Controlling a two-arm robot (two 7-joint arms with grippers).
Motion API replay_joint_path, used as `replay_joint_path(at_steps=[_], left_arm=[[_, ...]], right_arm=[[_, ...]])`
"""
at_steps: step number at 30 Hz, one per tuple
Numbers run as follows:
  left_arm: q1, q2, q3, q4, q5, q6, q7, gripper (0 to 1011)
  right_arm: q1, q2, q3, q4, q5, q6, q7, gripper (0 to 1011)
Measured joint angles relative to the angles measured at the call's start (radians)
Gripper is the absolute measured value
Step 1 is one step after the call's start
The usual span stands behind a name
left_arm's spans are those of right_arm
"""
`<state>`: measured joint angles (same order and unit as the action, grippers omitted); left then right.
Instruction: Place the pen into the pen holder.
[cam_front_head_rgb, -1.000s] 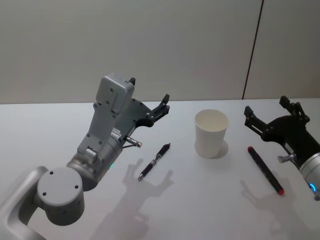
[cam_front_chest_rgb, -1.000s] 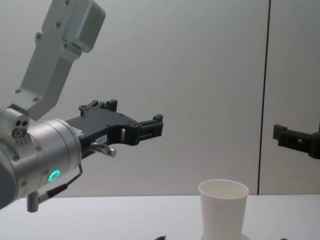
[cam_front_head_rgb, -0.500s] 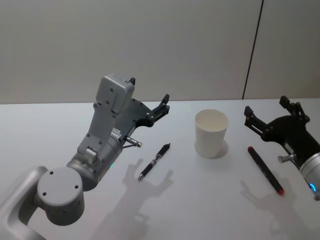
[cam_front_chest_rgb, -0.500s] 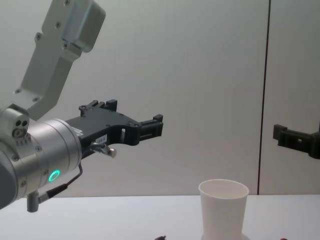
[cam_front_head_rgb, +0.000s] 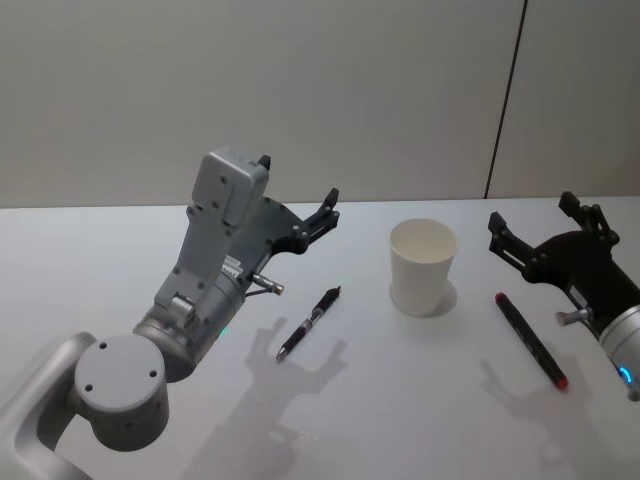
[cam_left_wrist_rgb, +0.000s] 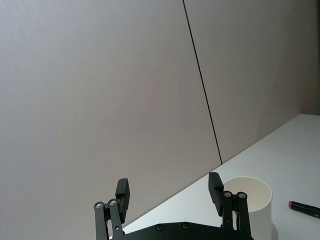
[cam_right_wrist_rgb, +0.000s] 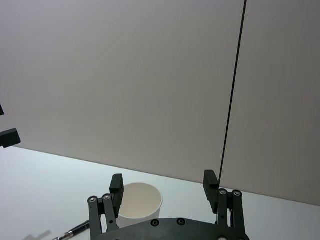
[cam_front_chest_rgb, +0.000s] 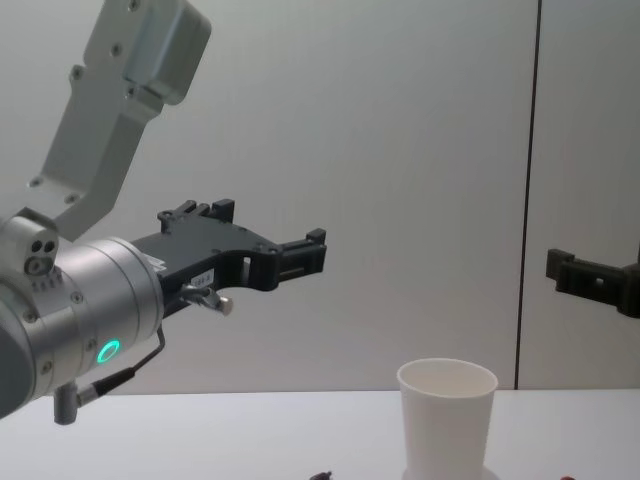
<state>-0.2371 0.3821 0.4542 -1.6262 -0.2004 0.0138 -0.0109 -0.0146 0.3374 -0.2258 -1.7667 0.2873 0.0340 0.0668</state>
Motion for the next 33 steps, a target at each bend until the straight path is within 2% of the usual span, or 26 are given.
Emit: replay_joint_path(at_steps=[11,17,28,33], left_arm=[[0.0,0.0,0.0,0.0,0.0,0.0,0.0,1004],[0.0,0.0,0.0,0.0,0.0,0.0,0.0,1004],[0.0,0.0,0.0,0.0,0.0,0.0,0.0,1004],[0.0,0.0,0.0,0.0,0.0,0.0,0.0,1004]], right_arm=[[0.002,-0.001,0.001,0.0,0.0,0.001,0.0,1001],[0.024,-0.011,0.006,0.01,0.024,0.019,0.006,1001],[0.111,-0.033,0.022,0.055,0.076,0.11,0.045,1001],[0.166,-0.044,0.032,0.092,0.098,0.184,0.062,1001]])
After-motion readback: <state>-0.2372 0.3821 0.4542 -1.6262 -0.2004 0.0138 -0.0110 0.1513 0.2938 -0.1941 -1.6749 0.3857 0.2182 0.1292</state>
